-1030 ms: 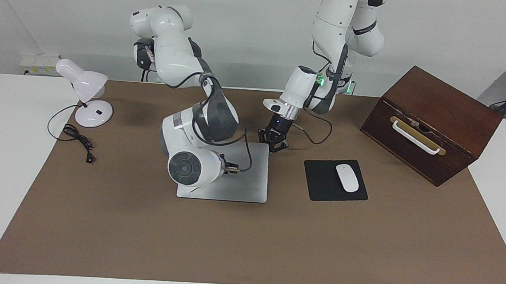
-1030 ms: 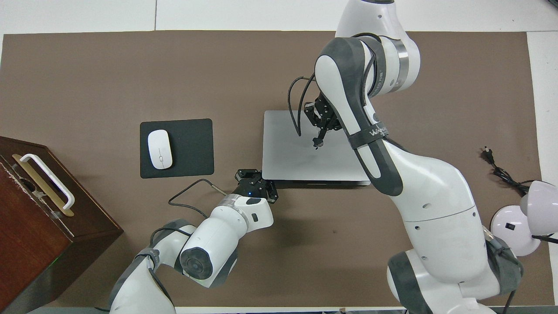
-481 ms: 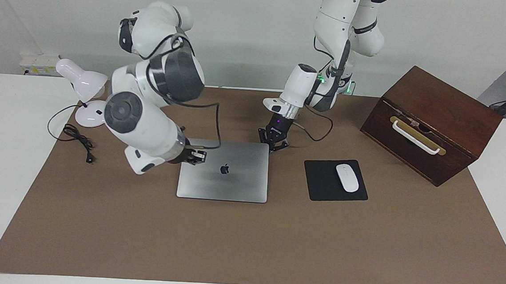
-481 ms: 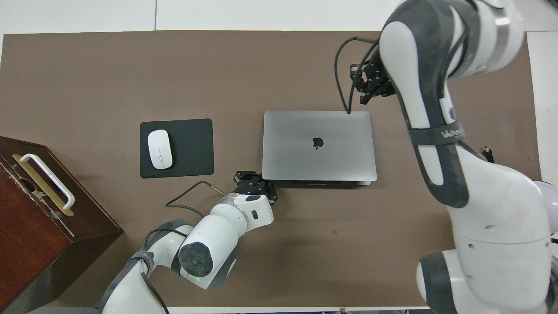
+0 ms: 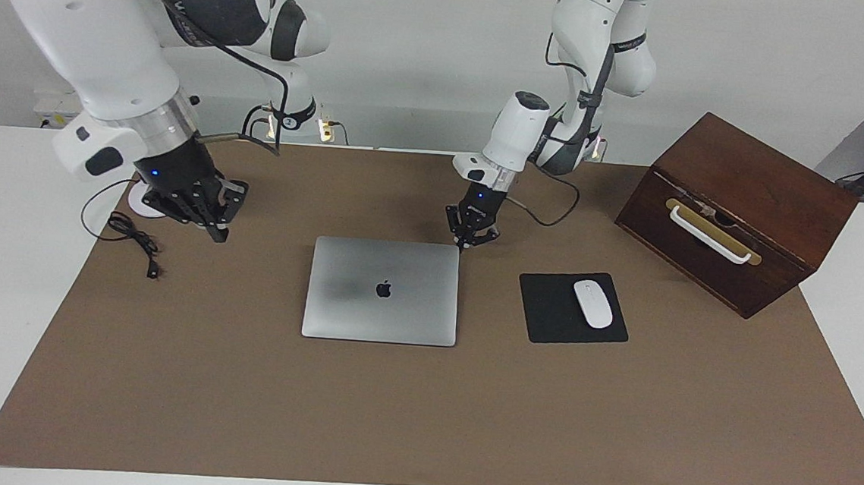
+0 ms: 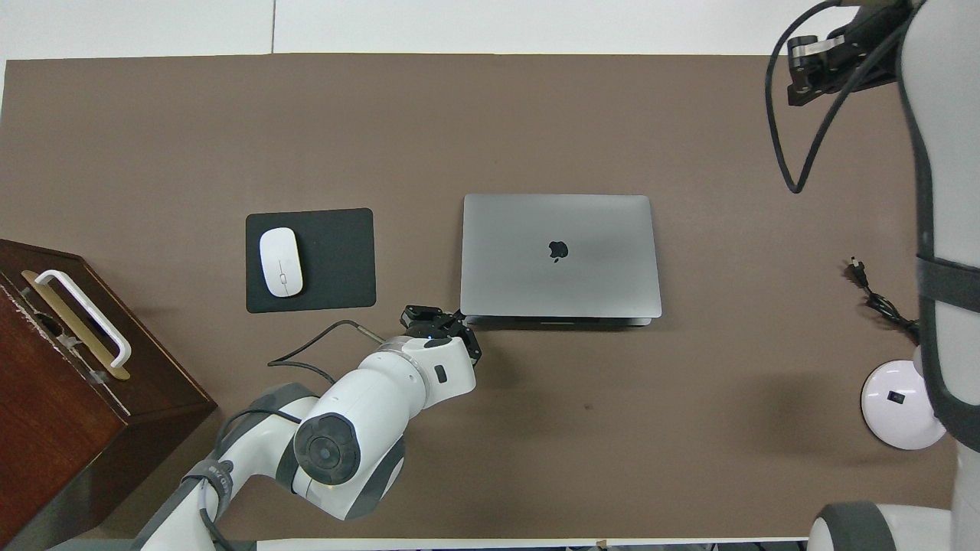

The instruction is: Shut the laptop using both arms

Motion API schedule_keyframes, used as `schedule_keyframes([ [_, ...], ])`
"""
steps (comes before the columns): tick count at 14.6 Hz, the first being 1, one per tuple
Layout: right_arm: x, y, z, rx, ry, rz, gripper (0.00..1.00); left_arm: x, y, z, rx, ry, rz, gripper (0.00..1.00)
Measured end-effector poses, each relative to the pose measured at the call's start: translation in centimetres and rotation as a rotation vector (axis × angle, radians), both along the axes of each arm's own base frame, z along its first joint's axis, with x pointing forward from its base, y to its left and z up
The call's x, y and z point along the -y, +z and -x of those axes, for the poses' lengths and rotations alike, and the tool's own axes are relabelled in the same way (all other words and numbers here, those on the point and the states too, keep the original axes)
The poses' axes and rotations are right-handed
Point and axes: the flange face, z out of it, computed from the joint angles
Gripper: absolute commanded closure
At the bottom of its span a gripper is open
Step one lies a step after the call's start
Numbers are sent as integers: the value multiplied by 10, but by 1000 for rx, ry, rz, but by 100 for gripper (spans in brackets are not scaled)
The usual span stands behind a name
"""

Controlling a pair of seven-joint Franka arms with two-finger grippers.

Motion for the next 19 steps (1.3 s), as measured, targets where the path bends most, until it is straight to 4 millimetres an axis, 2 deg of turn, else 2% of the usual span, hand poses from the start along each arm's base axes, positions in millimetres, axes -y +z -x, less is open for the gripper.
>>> schedule_keyframes([
  [2, -4, -9, -1, 36, 37, 50, 86, -7, 20, 2, -46, 1, -15, 100],
  [5, -31, -34, 6, 75, 114, 105, 72, -17, 41, 8, -121, -2, -46, 100],
  [7, -28, -38, 20, 65, 132, 97, 60, -30, 51, 5, -171, 14, -67, 100],
  [8, -21, -35, 28, 58, 139, 92, 41, -38, 58, 1, -196, 28, -76, 100],
  [9, -12, -33, 36, 50, 139, 87, 9, -47, 67, -4, -218, 43, -82, 100],
  [10, -3, -32, 43, 46, 134, 80, 0, -57, 78, -10, -243, 60, -88, 100],
  [11, 4, -33, 49, 54, 129, 69, 0, -67, 90, -17, -270, 77, -95, 77],
  [12, 9, -34, 55, 62, 128, 58, 0, -78, 104, -24, -300, 95, -102, 32],
  [13, 12, -37, 60, 63, 130, 48, 0, -90, 118, -31, -327, 113, -107, 0],
  [16, 13, -39, 72, 53, 124, 54, 0, -132, 162, -53, -375, 188, -102, 0],
  [19, 17, -38, 86, 43, 41, 88, 0, -184, 197, -73, -405, 283, -87, 0],
])
